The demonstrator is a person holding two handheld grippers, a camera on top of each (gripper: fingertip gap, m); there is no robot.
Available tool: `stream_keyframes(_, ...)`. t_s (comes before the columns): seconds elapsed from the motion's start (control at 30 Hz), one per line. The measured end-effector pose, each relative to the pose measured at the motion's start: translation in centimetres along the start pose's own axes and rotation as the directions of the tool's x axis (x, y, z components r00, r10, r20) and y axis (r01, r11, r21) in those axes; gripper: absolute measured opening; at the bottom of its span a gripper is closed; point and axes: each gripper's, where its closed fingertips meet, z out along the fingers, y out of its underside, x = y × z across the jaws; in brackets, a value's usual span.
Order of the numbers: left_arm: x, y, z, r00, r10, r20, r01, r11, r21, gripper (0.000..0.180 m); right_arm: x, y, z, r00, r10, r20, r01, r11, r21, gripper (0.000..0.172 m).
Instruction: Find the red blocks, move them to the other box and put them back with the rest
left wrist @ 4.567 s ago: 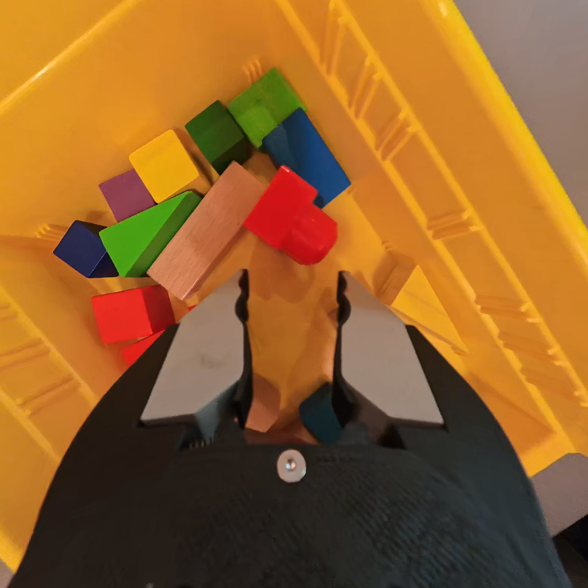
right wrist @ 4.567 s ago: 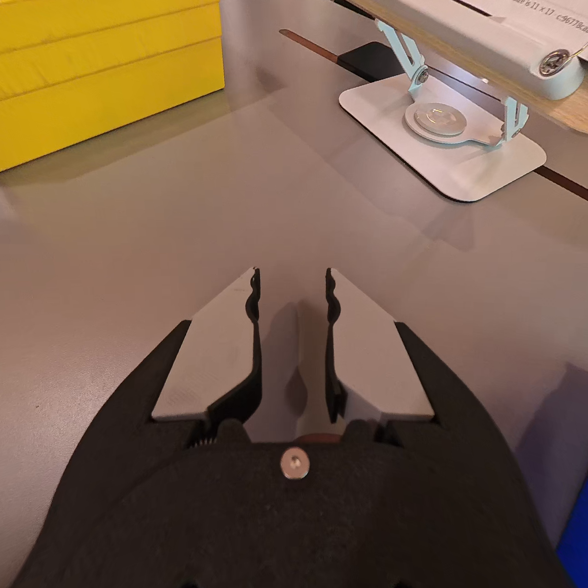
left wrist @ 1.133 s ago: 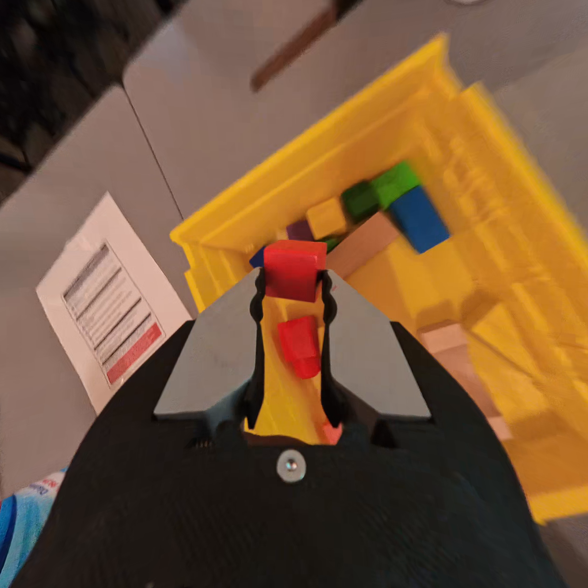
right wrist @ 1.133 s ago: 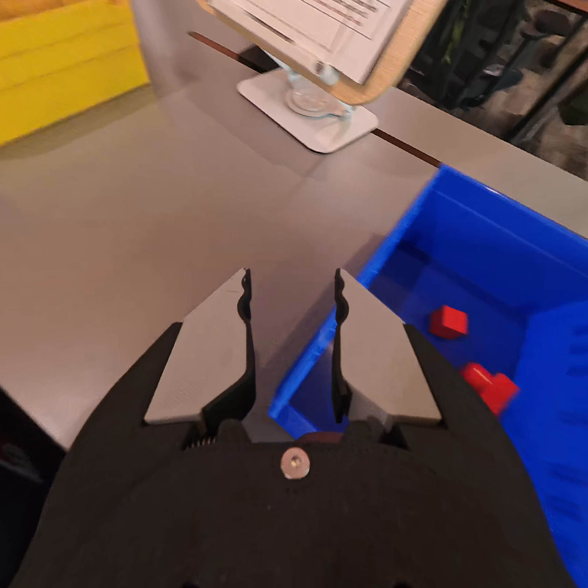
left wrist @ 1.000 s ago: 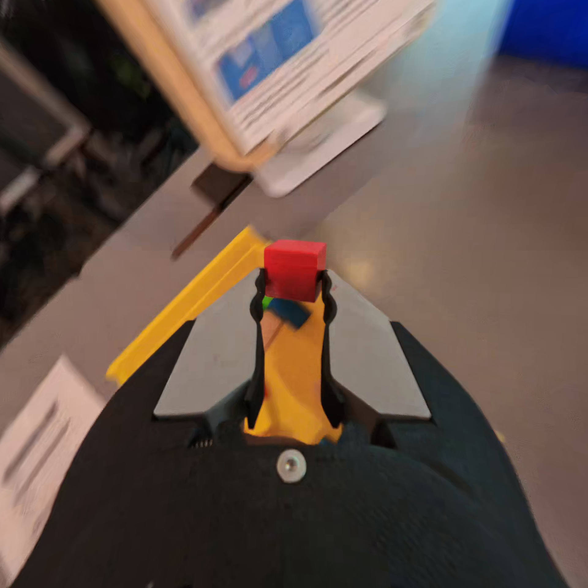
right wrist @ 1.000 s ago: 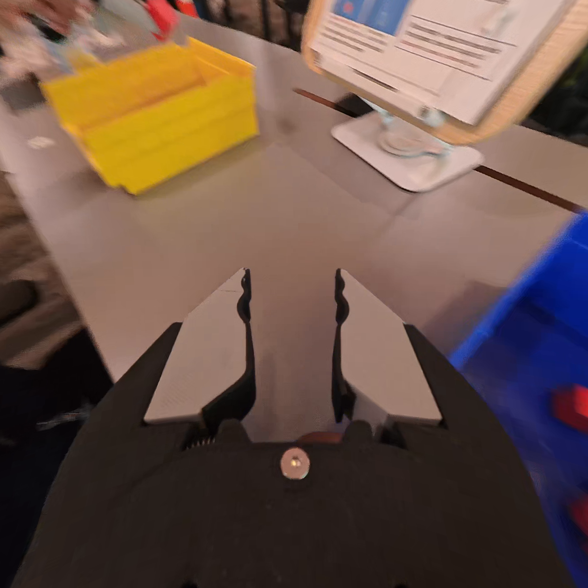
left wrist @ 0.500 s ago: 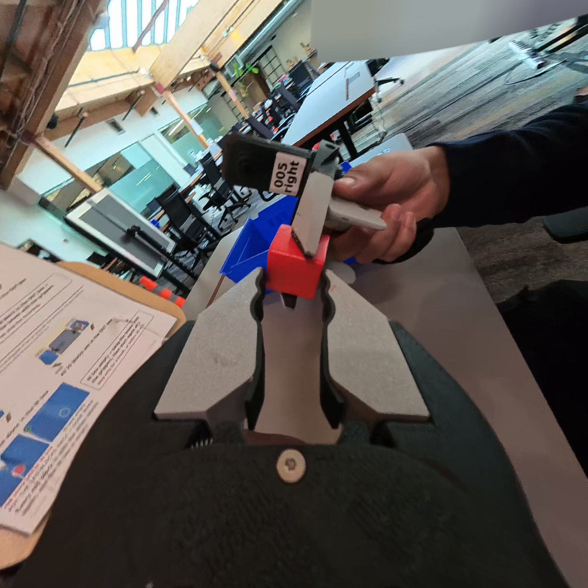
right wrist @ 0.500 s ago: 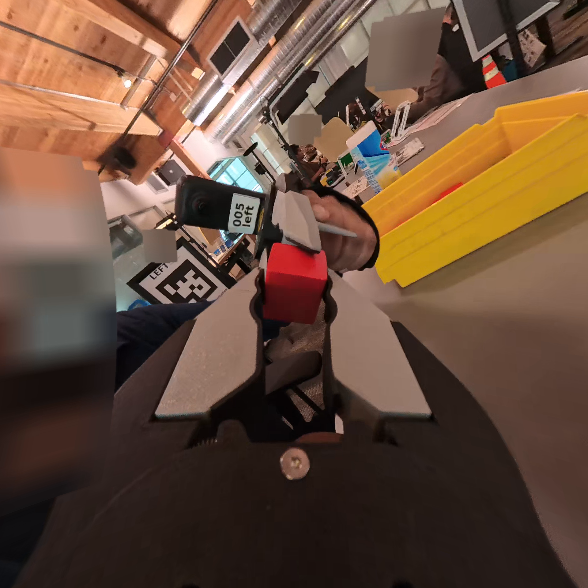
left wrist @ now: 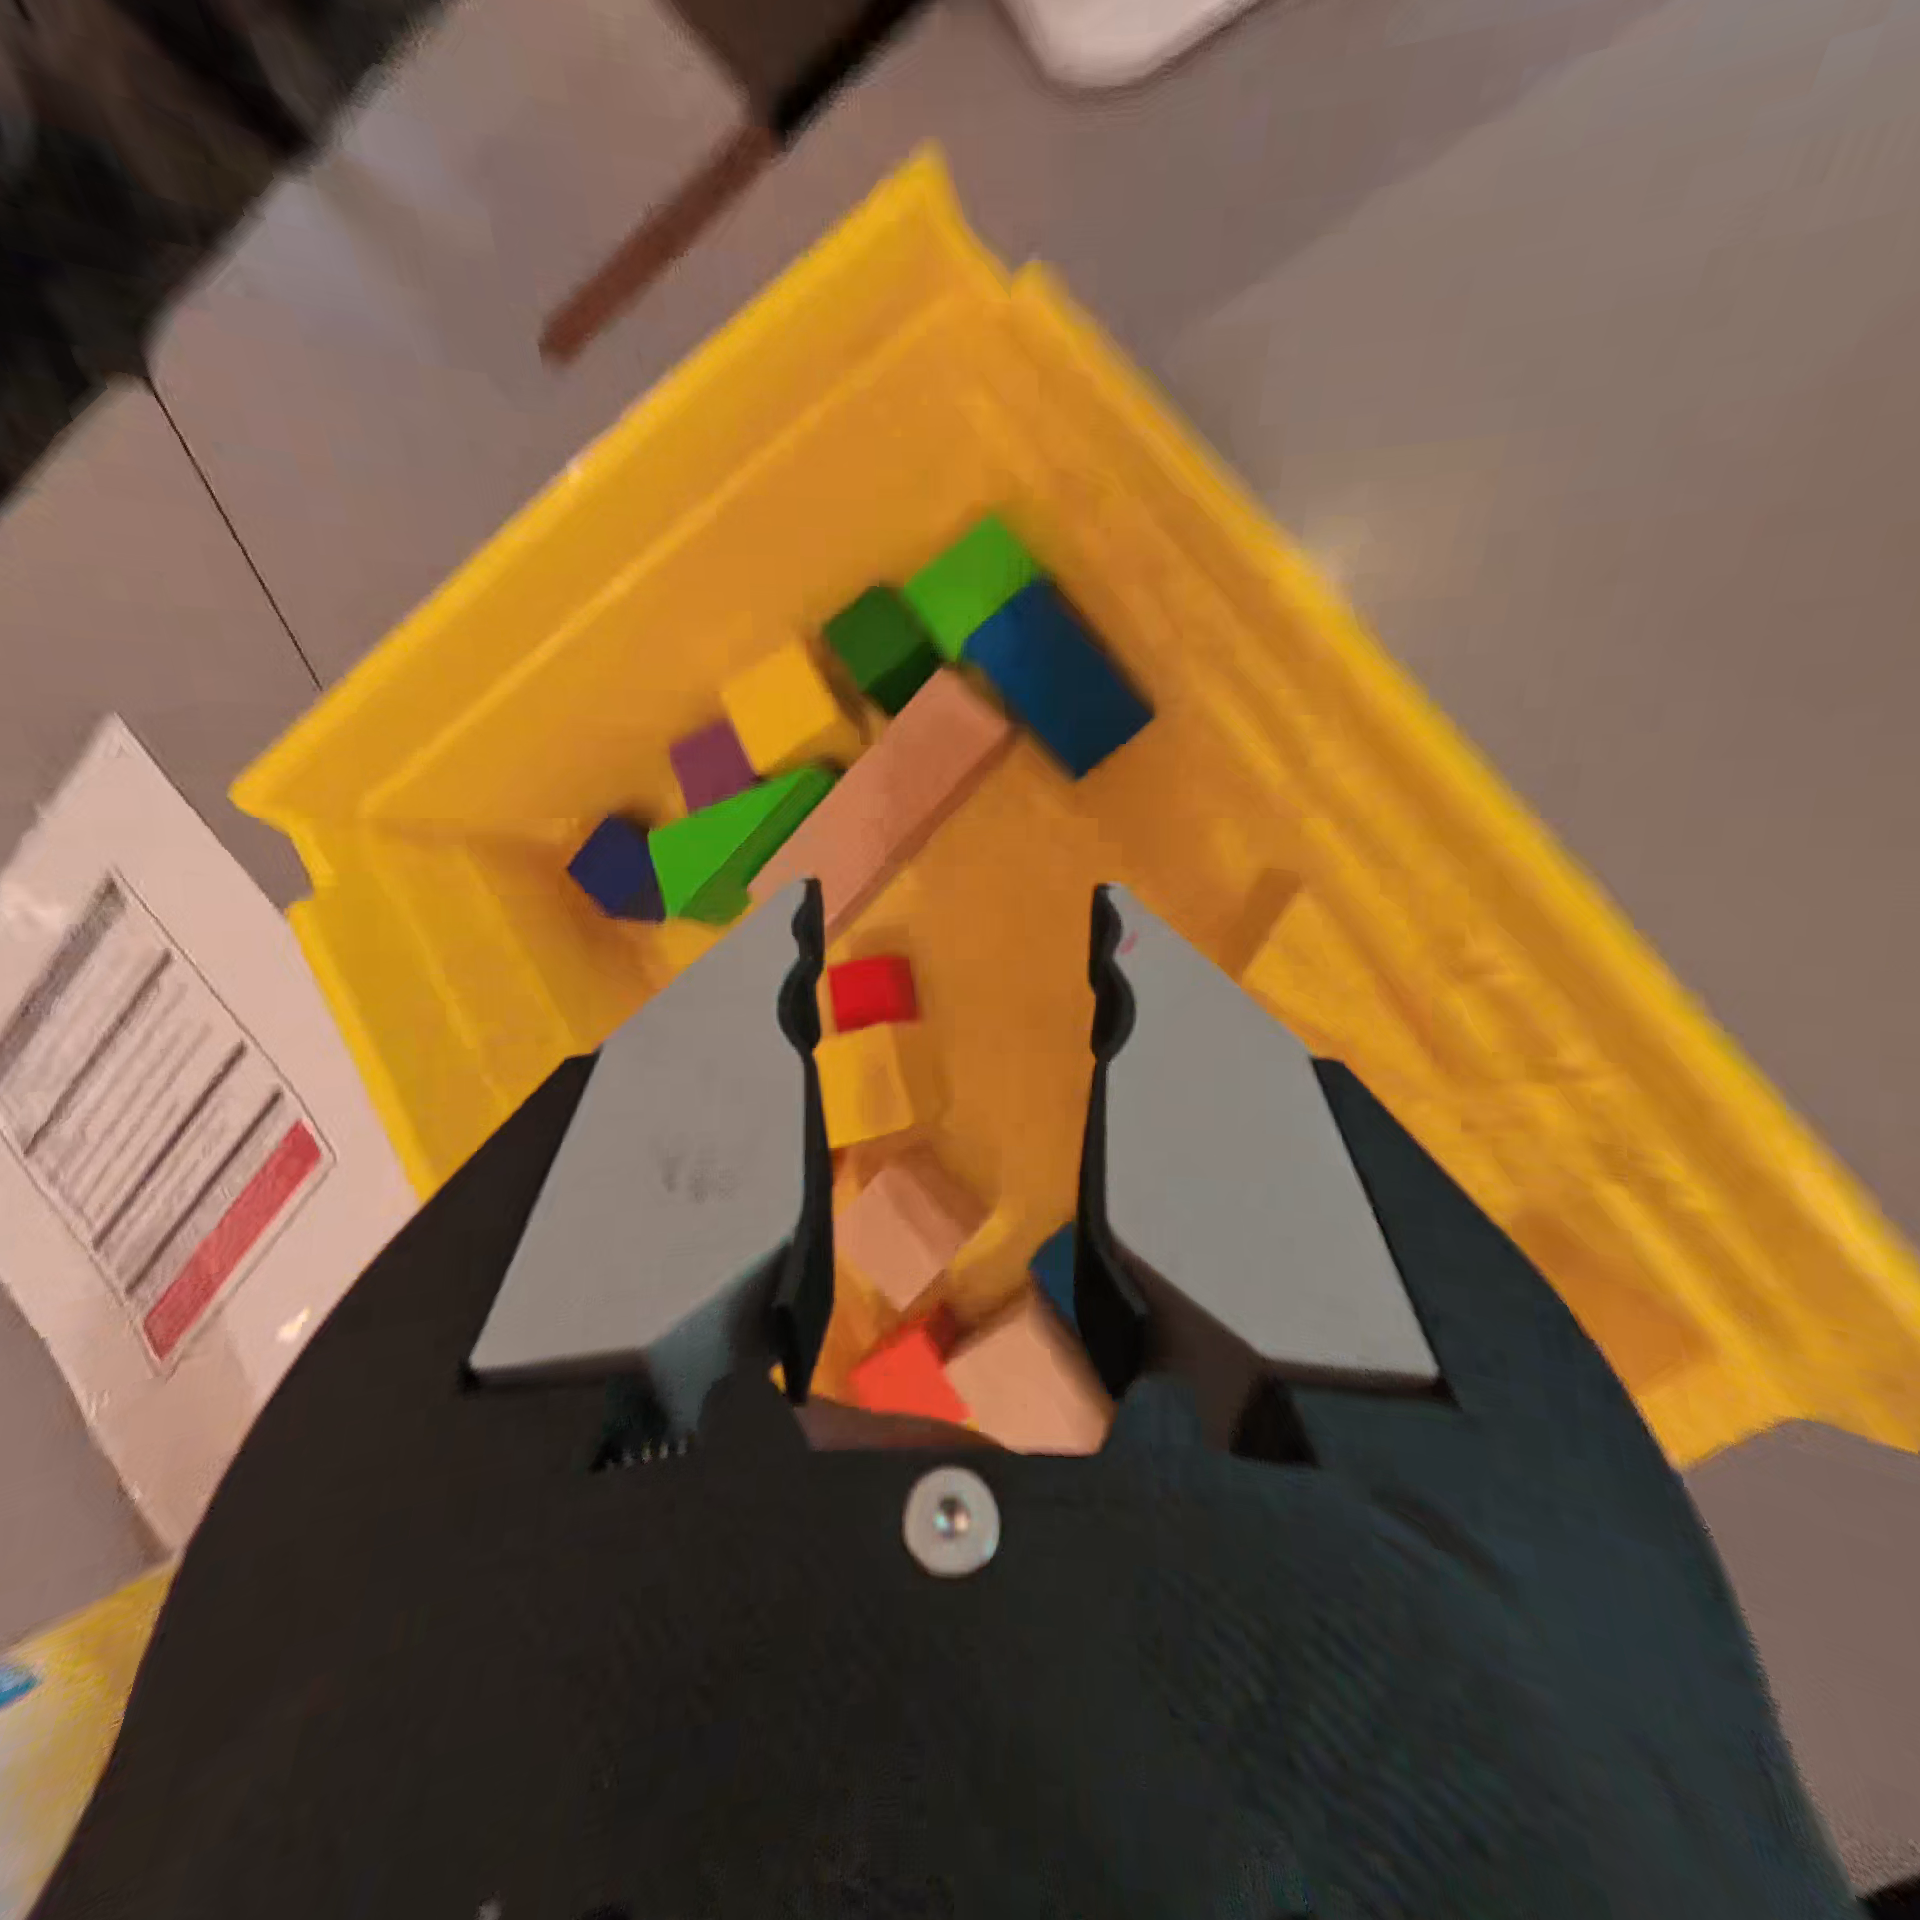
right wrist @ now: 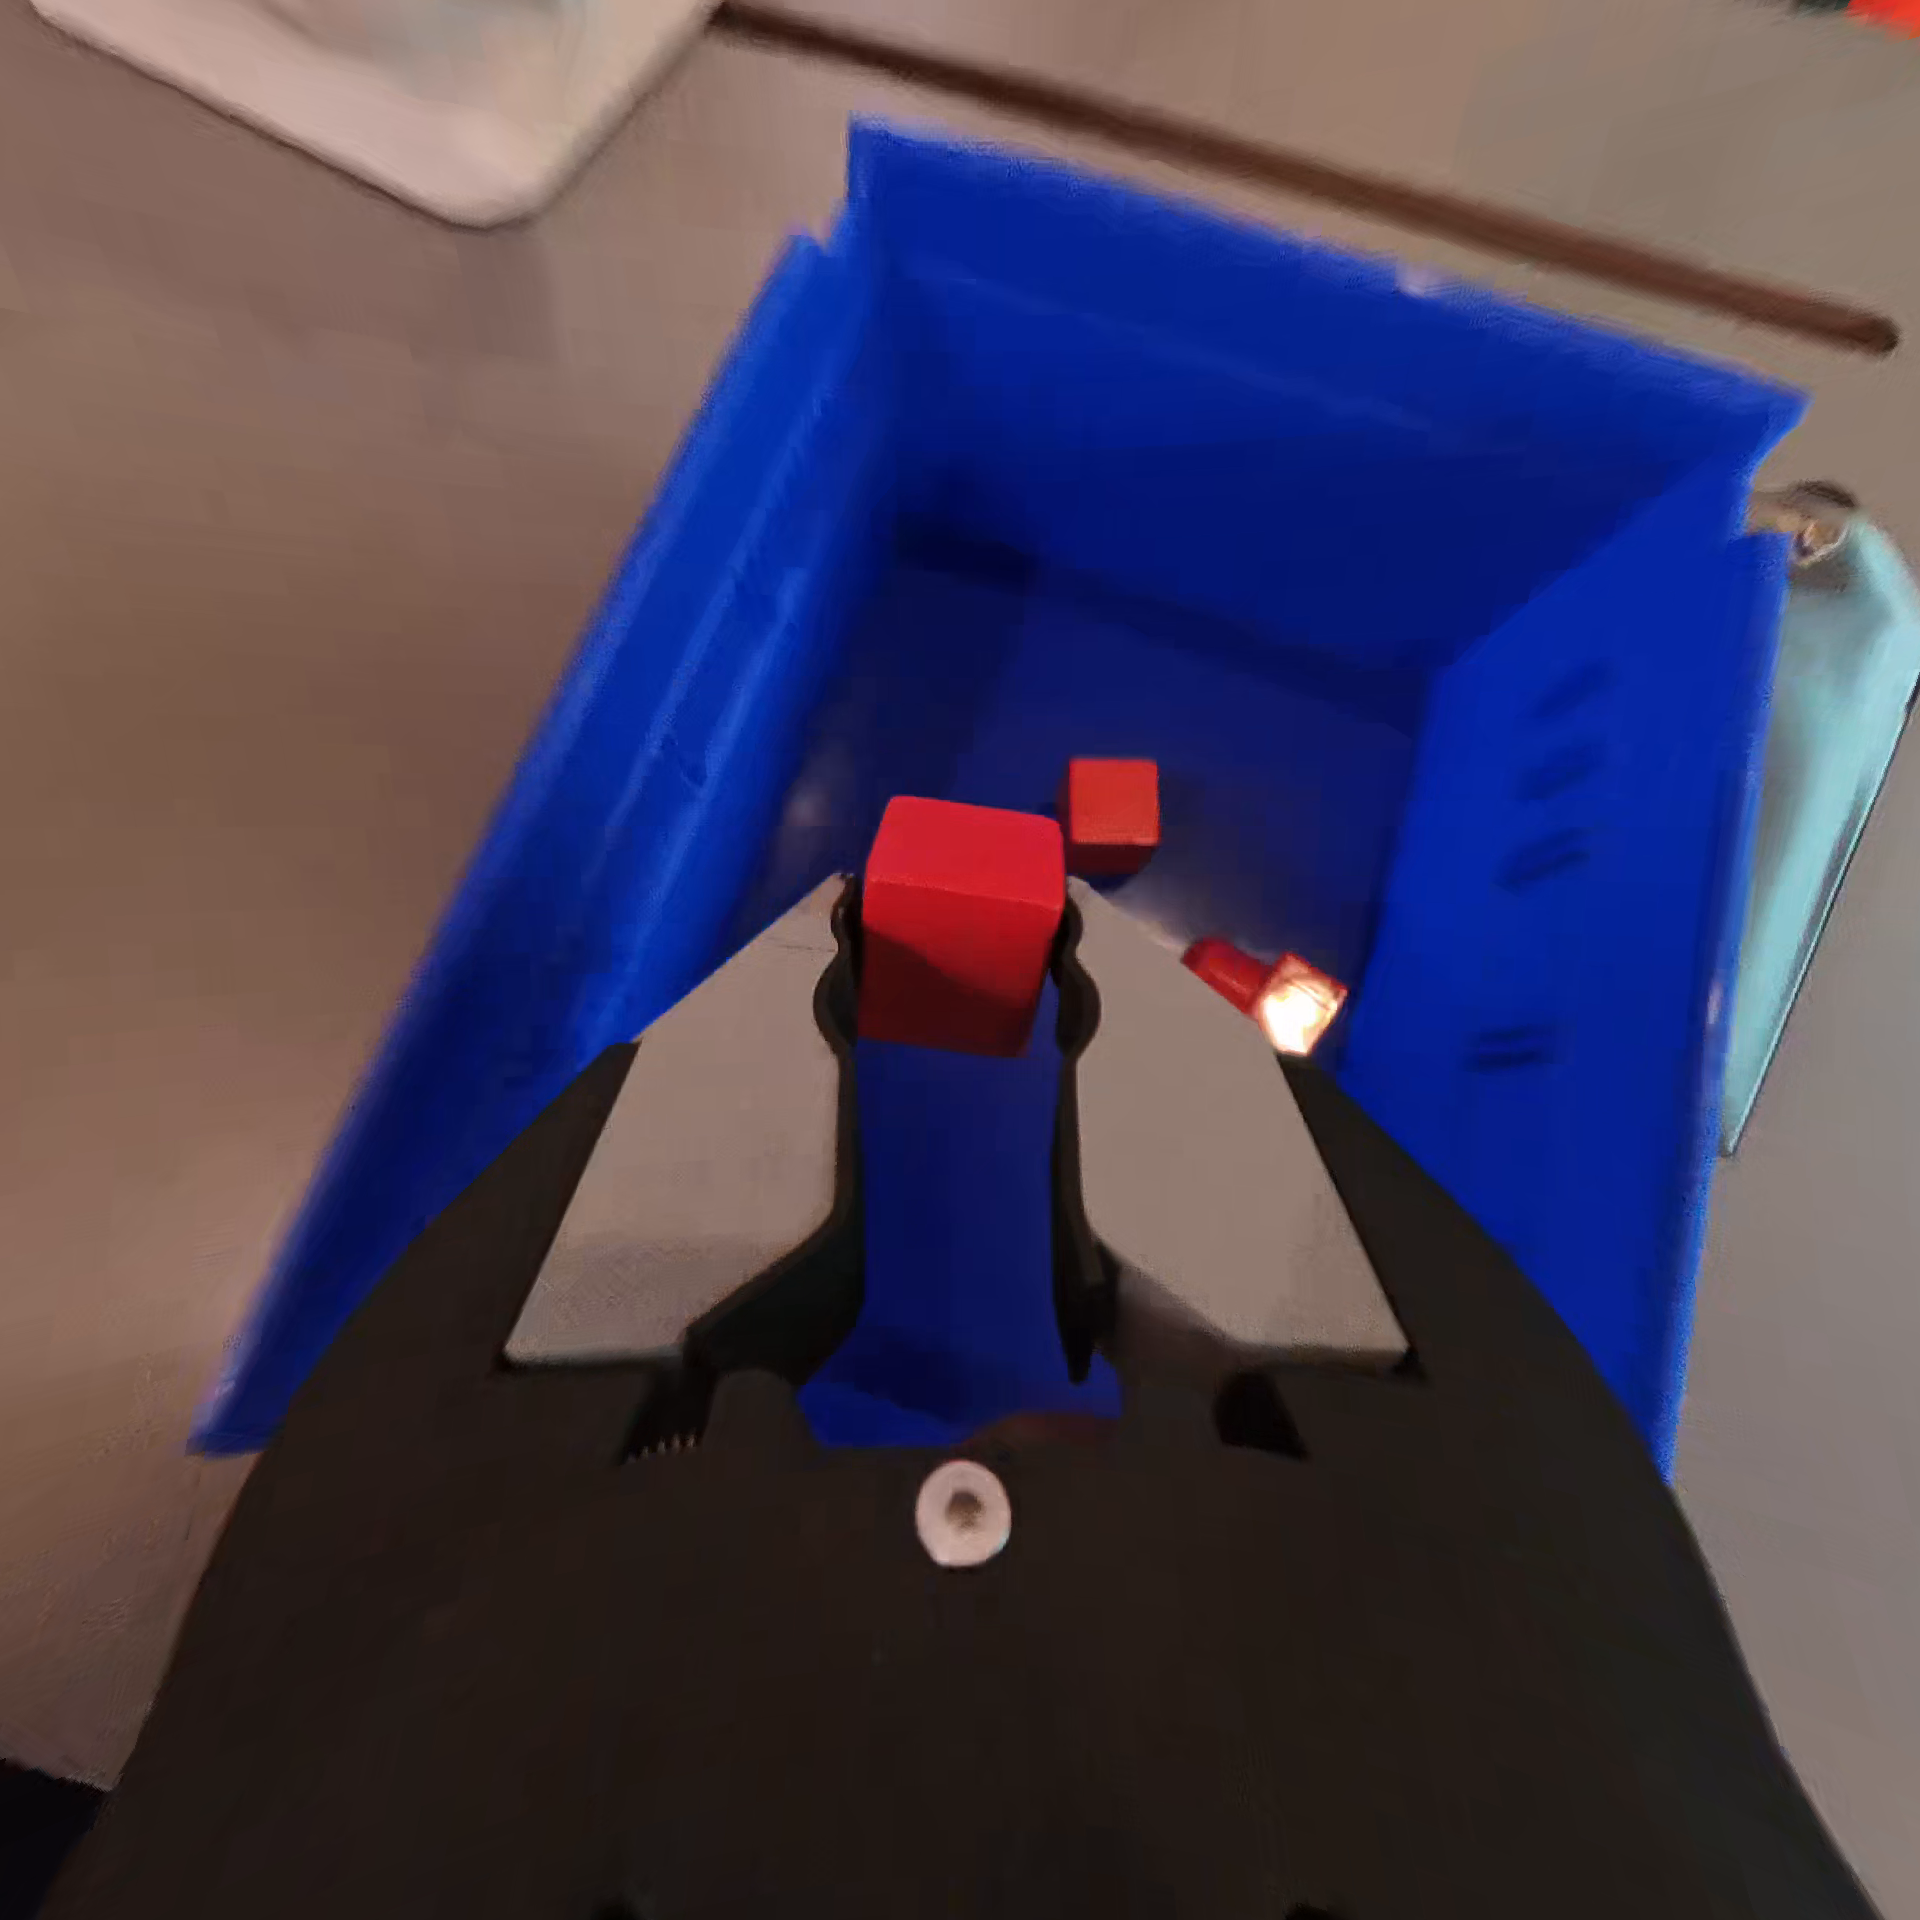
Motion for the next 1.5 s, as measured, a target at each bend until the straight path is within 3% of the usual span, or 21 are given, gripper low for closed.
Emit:
stream_keyframes(0.1, -2.4, 3.7, 3.5, 0.999, -0.035, 0.010, 0.036, 0.979, -0.201, 0.049, 0.8, 3.4, 3.2, 0.998, -0.055, -0.032, 0.047, 0.976, -0.214, 0.034)
stream_keyframes(0.2, -3.1, 5.3, 5.5, 0.999, -0.052, 0.005, 0.051, 0.949, -0.312, 0.046, 1.6, 5.5, 4.9, 0.994, -0.096, -0.061, 0.070, 0.938, -0.340, 0.035)
stream_keyframes(0.27, -3.3, 6.3, 6.3, 0.999, -0.037, 0.000, 0.034, 0.921, -0.389, 0.045, 1.5, 5.4, 5.2, 0.995, -0.081, -0.053, 0.058, 0.939, -0.338, 0.036)
stream_keyframes(0.33, -3.6, 7.5, 6.8, 1.000, -0.022, 0.009, 0.024, 0.886, -0.463, 0.041, 1.7, 4.8, 4.9, 0.996, -0.062, -0.059, 0.040, 0.950, -0.310, 0.050)
stream_keyframes(0.4, -3.5, 7.4, 7.2, 0.999, -0.050, -0.012, 0.038, 0.886, -0.463, 0.025, 1.7, 4.1, 4.2, 0.996, -0.056, -0.065, 0.036, 0.961, -0.275, 0.052)
stream_keyframes(0.53, -3.2, 7.0, 7.2, 0.998, -0.048, -0.043, 0.023, 0.894, -0.447, 0.021, 0.4, 1.5, 1.7, 0.997, -0.055, -0.062, 0.046, 0.990, -0.136, 0.050)
stream_keyframes(0.6, -3.3, 5.3, 6.7, 0.999, -0.029, -0.023, 0.018, 0.930, -0.366, 0.020, -1.8, -0.3, 0.1, 0.998, -0.055, -0.015, 0.054, 0.998, -0.024, 0.047)
stream_keyframes(0.67, -2.3, 1.5, 5.1, 1.000, 0.003, -0.028, -0.008, 0.981, -0.193, 0.020, -5.2, -2.3, -1.7, 0.994, -0.072, 0.081, 0.064, 0.993, 0.099, 0.047)
stream_keyframes(0.73, 0.4, -3.7, 2.0, 0.995, 0.083, -0.061, -0.080, 0.996, 0.048, 0.020, -9.9, -4.2, -3.6, 0.964, -0.109, 0.242, 0.052, 0.972, 0.229, 0.044)
stream_keyframes(0.77, 2.9, -6.5, -0.1, 0.985, 0.144, -0.100, -0.123, 0.973, 0.196, 0.020, -12.7, -5.0, -4.6, 0.926, -0.132, 0.354, 0.031, 0.960, 0.279, 0.042)
stream_keyframes(0.83, 9.1, -10.8, -4.6, 0.939, 0.288, -0.186, -0.179, 0.874, 0.453, 0.020, -18.5, -6.0, -6.8, 0.788, -0.169, 0.592, -0.043, 0.944, 0.327, 0.041)
stream_keyframes(0.9, 16.2, -13.3, -9.4, 0.844, 0.504, -0.186, -0.254, 0.679, 0.689, 0.021, -23.5, -6.8, -9.1, 0.588, -0.189, 0.787, -0.129, 0.938, 0.321, 0.042)
stream_keyframes(0.97, 22.4, -13.9, -13.0, 0.745, 0.656, -0.118, -0.286, 0.474, 0.833, 0.020, -27.2, -7.7, -11.1, 0.384, -0.184, 0.905, -0.219, 0.934, 0.282, 0.043)
stream_keyframes(1.07, 27.9, -14.4, -14.8, 0.684, 0.729, -0.026, -0.308, 0.320, 0.896, 0.020, -31.3, -7.9, -13.5, 0.147, -0.174, 0.974, -0.268, 0.941, 0.209, 0.043)
stream_keyframes(1.13, 30.2, -14.5, -14.9, 0.663, 0.749, -0.013, -0.303, 0.285, 0.909, 0.020, -33.0, -7.7, -14.1, 0.088, -0.182, 0.979, -0.267, 0.943, 0.199, 0.044)
stream_keyframes(1.2, 31.8, -14.6, -15.0, 0.649, 0.761, -0.005, -0.296, 0.259, 0.919, 0.020, -33.7, -7.7, -13.7, 0.085, -0.173, 0.981, -0.269, 0.944, 0.190, 0.043)
stream_keyframes(1.23, 32.2, -14.9, -14.7, 0.660, 0.751, 0.008, -0.305, 0.258, 0.917, 0.020, -33.8, -7.6, -13.7, 0.068, -0.169, 0.983, -0.273, 0.945, 0.182, 0.039)
stream_keyframes(1.27, 32.4, -15.1, -14.5, 0.669, 0.743, 0.019, -0.309, 0.255, 0.916, 0.020, -33.8, -7.4, -13.8, 0.041, -0.166, 0.985, -0.280, 0.945, 0.170, 0.023)
stream_keyframes(1.37, 32.8, -15.4, -13.6, 0.686, 0.728, -0.011, -0.295, 0.292, 0.910, 0.020, -32.9, -7.3, -13.5, 0.006, -0.124, 0.992, -0.317, 0.941, 0.120, 0.021)
stream_keyframes(1.43, 32.5, -15.6, -12.5, 0.721, 0.692, -0.037, -0.296, 0.355, 0.887, 0.022, -32.1, -7.2, -12.6, 0.035, -0.093, 0.995, -0.332, 0.938, 0.099, 0.019)
stream_keyframes(1.5, 30.5, -15.9, -12.1, 0.779, 0.627, 0.014, -0.330, 0.392, 0.859, 0.034, -30.4, -7.5, -12.2, 0.109, -0.093, 0.990, -0.355, 0.926, 0.126, 0.019)
